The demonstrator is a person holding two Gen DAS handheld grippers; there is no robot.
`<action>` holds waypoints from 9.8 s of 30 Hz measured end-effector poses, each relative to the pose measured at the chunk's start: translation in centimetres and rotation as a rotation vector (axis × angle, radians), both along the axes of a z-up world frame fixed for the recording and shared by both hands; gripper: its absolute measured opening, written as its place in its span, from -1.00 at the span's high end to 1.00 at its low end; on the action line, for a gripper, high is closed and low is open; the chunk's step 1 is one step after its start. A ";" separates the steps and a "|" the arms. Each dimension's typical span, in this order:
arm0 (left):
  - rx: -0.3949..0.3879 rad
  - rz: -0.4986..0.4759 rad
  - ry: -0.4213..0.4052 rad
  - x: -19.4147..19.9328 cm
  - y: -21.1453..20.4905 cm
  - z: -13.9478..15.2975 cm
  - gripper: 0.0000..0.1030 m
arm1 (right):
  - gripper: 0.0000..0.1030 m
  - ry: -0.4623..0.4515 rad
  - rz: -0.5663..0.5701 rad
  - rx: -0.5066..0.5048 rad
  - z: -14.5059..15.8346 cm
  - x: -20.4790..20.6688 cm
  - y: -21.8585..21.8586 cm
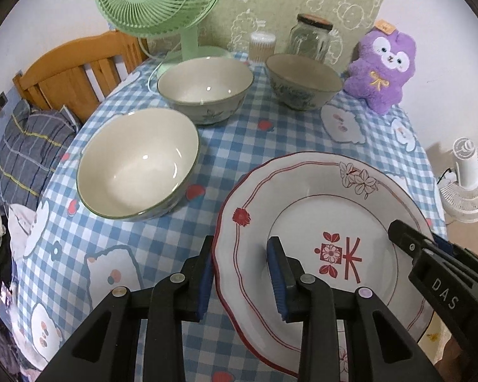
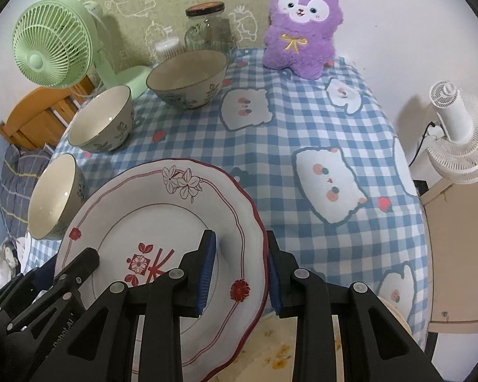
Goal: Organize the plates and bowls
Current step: 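Lift the white plate and carry it toward the yellow-flower plates, then lower the white plate onto the yellow-flower plate stack, then open both grippers and pull back from the plate stack, then move both grippers toward the rim of the large cream bowl, then close both grippers on the large cream bowl's rim, then lift the cream bowl and carry it toward the plate stack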
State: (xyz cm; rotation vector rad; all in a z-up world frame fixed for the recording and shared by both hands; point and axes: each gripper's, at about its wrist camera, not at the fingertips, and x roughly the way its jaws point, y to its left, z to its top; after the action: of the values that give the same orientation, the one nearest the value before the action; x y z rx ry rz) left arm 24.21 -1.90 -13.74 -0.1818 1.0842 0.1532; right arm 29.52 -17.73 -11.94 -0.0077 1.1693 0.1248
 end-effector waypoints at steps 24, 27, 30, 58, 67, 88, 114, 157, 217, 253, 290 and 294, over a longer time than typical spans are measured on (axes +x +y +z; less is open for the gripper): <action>-0.019 -0.177 -0.069 -3.4 -4.6 2.7 0.40 | 0.37 -0.075 -0.189 -0.016 3.5 -6.5 -5.4; -0.024 -0.207 -0.065 -3.8 -5.4 2.4 0.40 | 0.37 -0.078 -0.219 -0.025 3.5 -7.5 -6.1; -0.027 -0.239 -0.064 -4.3 -6.4 2.1 0.40 | 0.37 -0.076 -0.249 -0.031 3.3 -8.5 -7.0; -0.029 -0.409 -0.003 -7.8 -12.2 -1.9 0.40 | 0.37 -0.012 -0.408 -0.083 0.4 -15.0 -12.5; -0.001 -0.432 -0.007 -8.2 -13.1 -2.4 0.40 | 0.37 0.009 -0.411 -0.089 -0.8 -14.9 -13.1; 0.108 -0.465 -0.051 -8.5 -14.5 -2.9 0.33 | 0.29 0.013 -0.427 -0.137 -1.5 -15.0 -12.7; 0.080 -0.462 -0.043 -7.8 -15.4 -3.1 0.04 | -0.22 0.028 -0.425 -0.112 -1.6 -13.8 -13.4; 0.083 -0.273 -0.153 -4.2 -10.2 8.7 -0.55 | -0.60 -0.172 -0.144 -0.055 10.9 -7.4 -5.6; 0.150 -0.230 -0.180 0.3 10.8 3.7 -0.19 | -0.53 -0.147 -0.061 -0.005 4.4 -2.3 16.4; 0.105 -0.146 -0.002 4.6 14.6 -4.2 0.43 | 0.20 0.011 -0.012 -0.034 -3.9 2.3 20.0; 0.108 -0.187 -0.020 2.2 12.8 -2.1 0.72 | 0.73 -0.048 -0.034 -0.048 -1.3 -0.8 18.5; 0.111 -0.209 -0.032 1.3 11.8 -1.3 0.72 | 0.73 -0.062 -0.059 -0.044 -0.3 -2.0 17.5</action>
State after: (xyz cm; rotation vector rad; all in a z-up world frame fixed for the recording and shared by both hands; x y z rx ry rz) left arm 25.54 9.90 -14.99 0.0292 1.0525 0.0225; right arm 27.54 -0.25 -12.28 -0.0157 1.1091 0.0469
